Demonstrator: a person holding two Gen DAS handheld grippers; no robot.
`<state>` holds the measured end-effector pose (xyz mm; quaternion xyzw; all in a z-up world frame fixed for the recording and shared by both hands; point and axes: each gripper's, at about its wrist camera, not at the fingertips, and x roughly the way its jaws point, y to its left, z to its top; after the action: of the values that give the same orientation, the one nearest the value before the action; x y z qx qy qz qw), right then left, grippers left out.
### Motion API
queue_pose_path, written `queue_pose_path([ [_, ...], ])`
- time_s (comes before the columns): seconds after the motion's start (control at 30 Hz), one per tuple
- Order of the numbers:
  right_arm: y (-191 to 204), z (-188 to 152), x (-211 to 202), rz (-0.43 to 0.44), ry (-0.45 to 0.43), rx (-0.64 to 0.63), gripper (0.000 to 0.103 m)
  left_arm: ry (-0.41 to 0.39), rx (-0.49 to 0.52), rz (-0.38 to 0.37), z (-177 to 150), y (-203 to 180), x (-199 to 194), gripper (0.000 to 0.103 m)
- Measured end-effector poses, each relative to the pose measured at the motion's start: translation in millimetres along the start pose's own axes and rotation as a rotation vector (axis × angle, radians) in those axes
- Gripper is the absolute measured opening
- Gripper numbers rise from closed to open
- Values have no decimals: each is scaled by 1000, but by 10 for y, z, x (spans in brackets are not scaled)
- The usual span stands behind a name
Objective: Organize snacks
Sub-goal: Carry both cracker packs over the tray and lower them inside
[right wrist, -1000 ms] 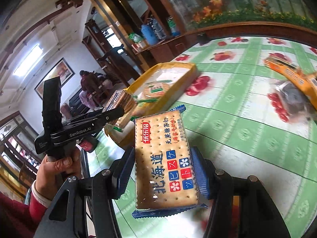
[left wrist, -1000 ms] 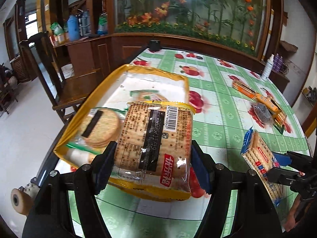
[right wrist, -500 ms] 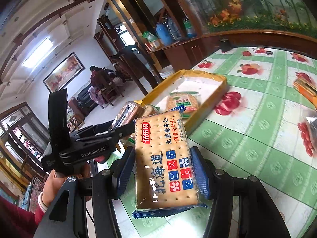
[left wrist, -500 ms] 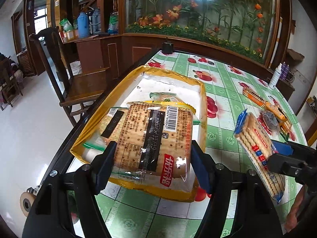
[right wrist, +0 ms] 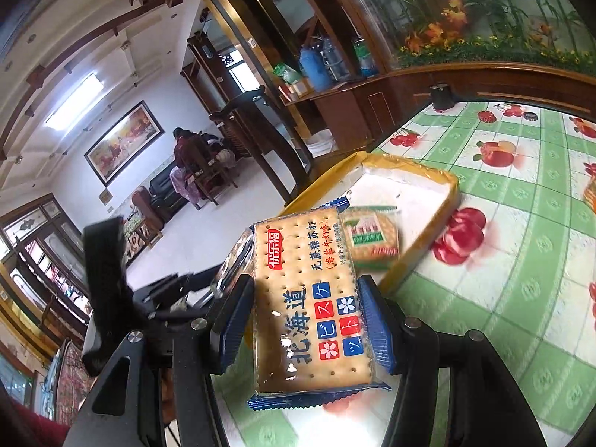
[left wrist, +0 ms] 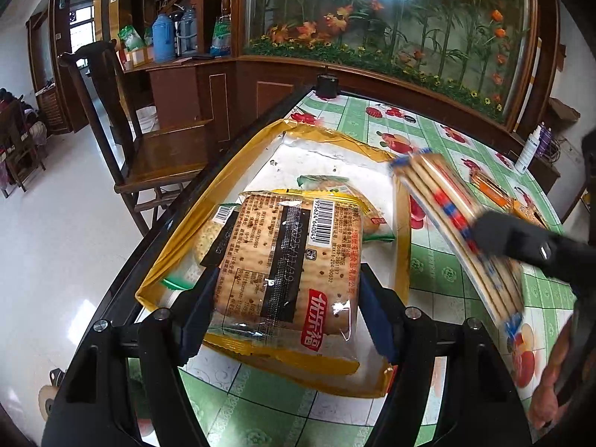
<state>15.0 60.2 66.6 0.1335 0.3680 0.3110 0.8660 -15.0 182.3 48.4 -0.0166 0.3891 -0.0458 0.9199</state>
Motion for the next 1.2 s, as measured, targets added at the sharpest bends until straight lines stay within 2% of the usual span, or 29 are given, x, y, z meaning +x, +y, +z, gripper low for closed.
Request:
queue_pose_path([
  [0.3,-222,358,355,-2,-17,85,58,6,11,4,88,-46,99,72],
  [0.5,-308,477,555,-10,-15,118,58,15,0,16,128,1,174,72],
  [1.2,-446,486,895,-52,16,140,58,55,2,50,187,-5,384,72],
])
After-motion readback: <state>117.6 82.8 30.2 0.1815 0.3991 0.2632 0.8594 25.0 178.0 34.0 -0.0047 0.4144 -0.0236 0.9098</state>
